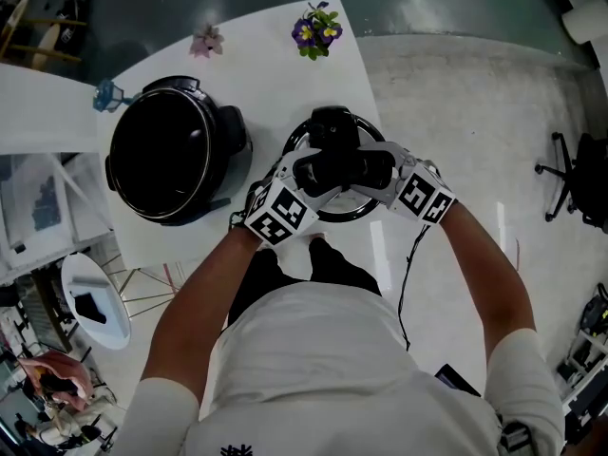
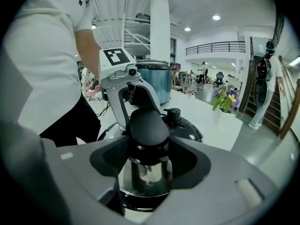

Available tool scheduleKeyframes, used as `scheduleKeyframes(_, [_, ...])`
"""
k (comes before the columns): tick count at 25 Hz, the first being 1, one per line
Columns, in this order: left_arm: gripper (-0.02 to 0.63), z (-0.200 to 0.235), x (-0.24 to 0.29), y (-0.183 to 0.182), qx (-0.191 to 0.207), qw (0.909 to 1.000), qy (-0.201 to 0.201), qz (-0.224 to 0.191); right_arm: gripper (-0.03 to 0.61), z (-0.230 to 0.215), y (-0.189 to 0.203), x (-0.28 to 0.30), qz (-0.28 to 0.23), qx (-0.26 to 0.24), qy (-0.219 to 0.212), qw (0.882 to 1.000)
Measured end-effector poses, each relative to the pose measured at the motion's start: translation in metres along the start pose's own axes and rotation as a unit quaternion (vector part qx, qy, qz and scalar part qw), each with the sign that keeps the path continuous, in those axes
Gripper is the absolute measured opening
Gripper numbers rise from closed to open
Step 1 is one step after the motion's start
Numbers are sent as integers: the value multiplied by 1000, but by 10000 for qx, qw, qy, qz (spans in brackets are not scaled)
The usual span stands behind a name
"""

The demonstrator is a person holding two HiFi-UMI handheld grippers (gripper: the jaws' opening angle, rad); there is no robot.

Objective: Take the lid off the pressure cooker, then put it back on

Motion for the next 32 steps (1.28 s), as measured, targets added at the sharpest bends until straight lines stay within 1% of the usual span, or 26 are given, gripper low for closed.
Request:
scheduleKeyframes(9, [307, 0, 3, 1, -49, 10000, -26, -19, 281, 0, -1, 3, -15, 65, -18, 10000])
scheduleKeyframes(14, [308, 0, 3, 2, -55, 10000, -41, -16, 284, -1, -5, 5, -15, -17, -87, 10000])
scheduleKeyframes(23, [296, 1, 5, 3, -16, 10000, -70, 14, 281, 0, -5, 6, -45, -16, -144, 9999])
scheduleKeyframes(32, [291, 1, 4, 3, -39, 9999, -102, 102, 276, 0, -3, 6, 46, -21, -199, 9998])
Point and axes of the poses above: the fingertips, and each gripper's own axes: x forward along the fingers, z to its left, y out of its underside, the point moved 2 cm from there along -x, backward along the fingers, and after that the axes turned 2 degrees about -z, right-handed, at the moved point
